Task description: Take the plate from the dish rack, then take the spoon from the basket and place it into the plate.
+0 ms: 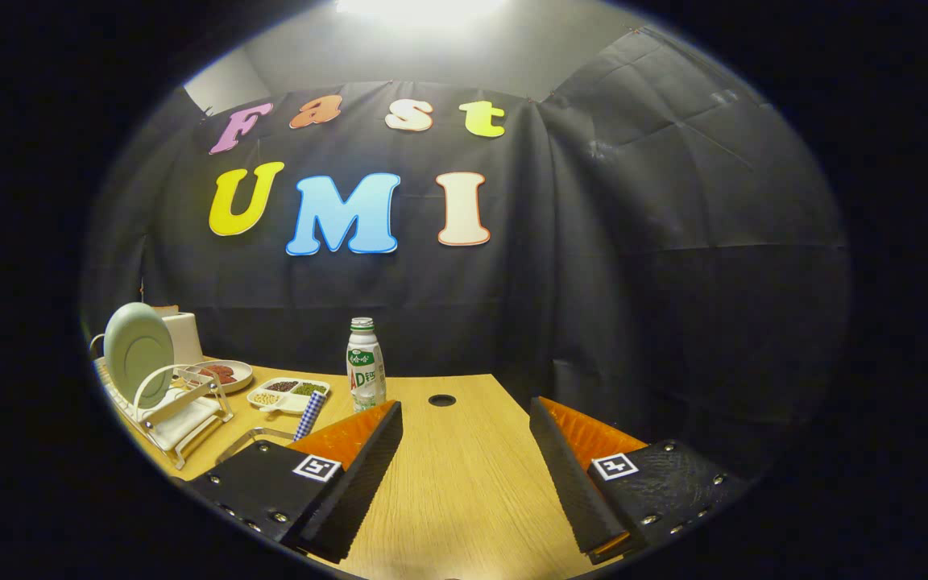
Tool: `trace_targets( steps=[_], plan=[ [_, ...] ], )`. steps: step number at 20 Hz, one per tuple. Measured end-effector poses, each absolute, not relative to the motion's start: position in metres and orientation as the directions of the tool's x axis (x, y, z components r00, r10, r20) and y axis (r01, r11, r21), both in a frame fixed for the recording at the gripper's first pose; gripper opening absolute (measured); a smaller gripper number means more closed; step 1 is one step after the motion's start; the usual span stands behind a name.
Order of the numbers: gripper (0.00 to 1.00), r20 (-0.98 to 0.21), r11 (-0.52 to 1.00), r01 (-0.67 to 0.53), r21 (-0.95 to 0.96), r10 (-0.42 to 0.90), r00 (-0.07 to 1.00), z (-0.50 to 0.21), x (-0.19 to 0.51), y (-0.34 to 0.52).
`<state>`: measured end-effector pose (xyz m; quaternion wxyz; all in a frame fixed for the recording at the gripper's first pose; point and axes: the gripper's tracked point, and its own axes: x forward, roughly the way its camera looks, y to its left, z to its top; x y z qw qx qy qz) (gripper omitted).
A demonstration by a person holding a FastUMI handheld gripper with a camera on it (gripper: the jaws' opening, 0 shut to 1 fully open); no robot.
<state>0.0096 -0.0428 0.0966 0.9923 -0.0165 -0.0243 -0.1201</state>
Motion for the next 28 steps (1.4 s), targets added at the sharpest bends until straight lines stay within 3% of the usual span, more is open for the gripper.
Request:
trace_targets(
  steps=[7,13,23,28],
  plan=[
    [0.97,0.026,0.948,0.309,-0.075,-0.308,0.951,0.149,-0.068,0.013],
    [0.97,-0.019,0.976,0.206,-0.065,-0.207,0.978,0.169,-0.085,0.123],
    [0.97,-0.051,0.999,-0.012,0.042,0.014,0.999,0.187,-0.027,0.300],
    [0.98,-0.128,0.993,-0.049,0.108,0.063,0.990,0.169,0.025,0.354]
  ],
)
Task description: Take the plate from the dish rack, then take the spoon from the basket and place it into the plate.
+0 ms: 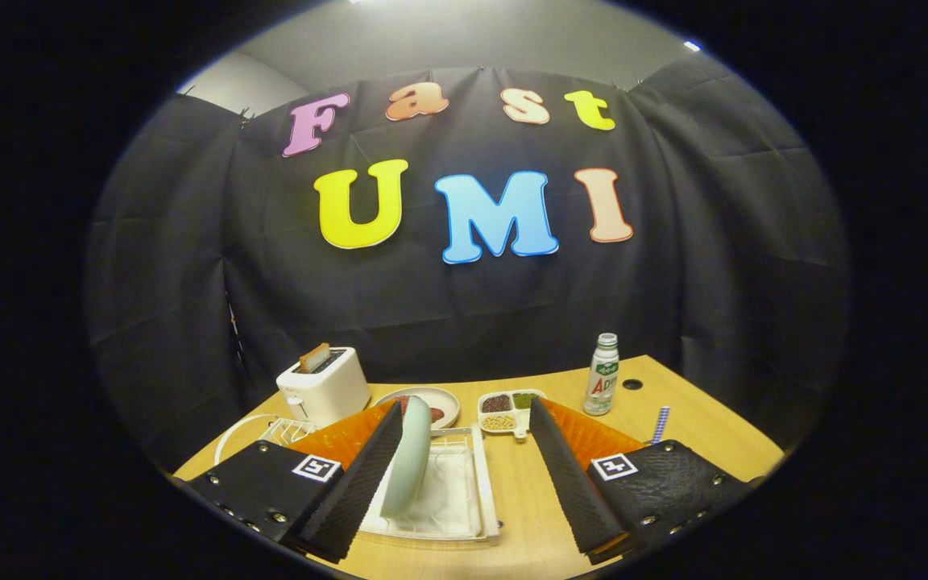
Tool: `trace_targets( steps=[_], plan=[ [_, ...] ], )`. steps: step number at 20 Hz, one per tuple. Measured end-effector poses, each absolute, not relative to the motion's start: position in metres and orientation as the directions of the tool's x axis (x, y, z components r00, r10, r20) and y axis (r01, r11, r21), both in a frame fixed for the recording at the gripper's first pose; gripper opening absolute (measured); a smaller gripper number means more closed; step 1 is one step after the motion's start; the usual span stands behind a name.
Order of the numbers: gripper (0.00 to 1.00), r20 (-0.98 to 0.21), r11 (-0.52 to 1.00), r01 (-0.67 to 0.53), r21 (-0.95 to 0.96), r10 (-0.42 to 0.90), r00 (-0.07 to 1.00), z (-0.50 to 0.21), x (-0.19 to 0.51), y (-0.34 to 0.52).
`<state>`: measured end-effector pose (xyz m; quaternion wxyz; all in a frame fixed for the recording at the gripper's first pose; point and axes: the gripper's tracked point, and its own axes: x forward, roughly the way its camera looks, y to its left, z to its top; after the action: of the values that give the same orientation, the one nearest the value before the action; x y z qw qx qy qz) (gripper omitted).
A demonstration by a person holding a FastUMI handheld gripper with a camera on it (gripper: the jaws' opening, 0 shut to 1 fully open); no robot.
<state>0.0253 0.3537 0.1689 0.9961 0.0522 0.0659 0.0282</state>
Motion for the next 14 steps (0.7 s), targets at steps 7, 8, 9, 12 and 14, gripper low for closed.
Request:
trace_targets(
  steps=[7,8,9,12,14],
  plan=[
    [0.97,-0.322,0.981,-0.034,0.191,0.095,0.942,0.102,0.085,0.391],
    [0.97,-0.345,0.980,-0.031,0.198,0.100,0.933,0.094,0.091,0.395],
    [0.97,-0.373,0.978,-0.032,0.208,0.109,0.922,0.084,0.097,0.399],
    [0.97,-0.456,0.976,-0.038,0.217,0.136,0.880,0.057,0.109,0.410],
    [0.97,-0.493,0.973,-0.038,0.229,0.149,0.857,0.044,0.115,0.413]
  ],
)
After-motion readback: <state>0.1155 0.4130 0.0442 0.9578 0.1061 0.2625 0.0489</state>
